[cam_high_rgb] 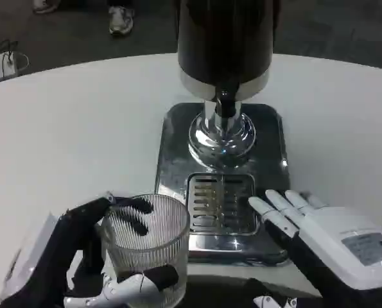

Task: Grasp the cup under the faucet to collect the drink, then remove the cup.

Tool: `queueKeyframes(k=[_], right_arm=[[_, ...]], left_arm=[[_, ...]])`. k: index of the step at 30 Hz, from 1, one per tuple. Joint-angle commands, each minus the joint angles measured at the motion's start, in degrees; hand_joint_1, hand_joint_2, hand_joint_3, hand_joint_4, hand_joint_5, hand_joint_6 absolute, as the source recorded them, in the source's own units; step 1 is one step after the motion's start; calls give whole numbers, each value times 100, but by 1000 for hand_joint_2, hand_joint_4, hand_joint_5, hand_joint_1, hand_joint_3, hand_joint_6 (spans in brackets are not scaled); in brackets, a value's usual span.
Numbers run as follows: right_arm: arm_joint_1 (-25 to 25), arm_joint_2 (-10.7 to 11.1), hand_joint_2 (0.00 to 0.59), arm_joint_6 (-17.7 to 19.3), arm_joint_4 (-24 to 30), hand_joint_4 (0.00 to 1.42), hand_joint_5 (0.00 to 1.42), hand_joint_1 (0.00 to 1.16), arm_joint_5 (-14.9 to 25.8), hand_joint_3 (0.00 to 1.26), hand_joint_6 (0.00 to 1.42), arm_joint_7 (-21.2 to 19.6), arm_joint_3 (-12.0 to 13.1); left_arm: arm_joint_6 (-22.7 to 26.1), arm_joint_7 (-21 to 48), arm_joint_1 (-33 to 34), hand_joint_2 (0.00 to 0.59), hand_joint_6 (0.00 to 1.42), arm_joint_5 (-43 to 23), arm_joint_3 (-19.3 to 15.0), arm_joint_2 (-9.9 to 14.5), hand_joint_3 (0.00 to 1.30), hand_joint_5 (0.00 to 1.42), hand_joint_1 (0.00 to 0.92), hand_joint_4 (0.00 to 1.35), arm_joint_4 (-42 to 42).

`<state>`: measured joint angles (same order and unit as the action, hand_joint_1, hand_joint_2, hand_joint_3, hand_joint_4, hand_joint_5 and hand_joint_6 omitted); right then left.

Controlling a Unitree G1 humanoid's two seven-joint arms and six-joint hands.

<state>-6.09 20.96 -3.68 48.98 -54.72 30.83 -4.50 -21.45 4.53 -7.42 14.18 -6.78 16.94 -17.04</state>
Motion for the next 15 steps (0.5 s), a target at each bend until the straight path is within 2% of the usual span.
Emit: queueKeyframes(k=[1,15], right_arm=[[10,-3,437,-22,-50,0,0,531,18,54,0,67,19],[5,-1,437,-25,-71,0,0,529,39,62,0,45,51]], left_arm=[[-55,-23,-10,0,1424,-41,4,1,988,1340,589,1148,4],[-47,-29,-17,0,1424,-37,-8,7,989,1340,589,1148,6]])
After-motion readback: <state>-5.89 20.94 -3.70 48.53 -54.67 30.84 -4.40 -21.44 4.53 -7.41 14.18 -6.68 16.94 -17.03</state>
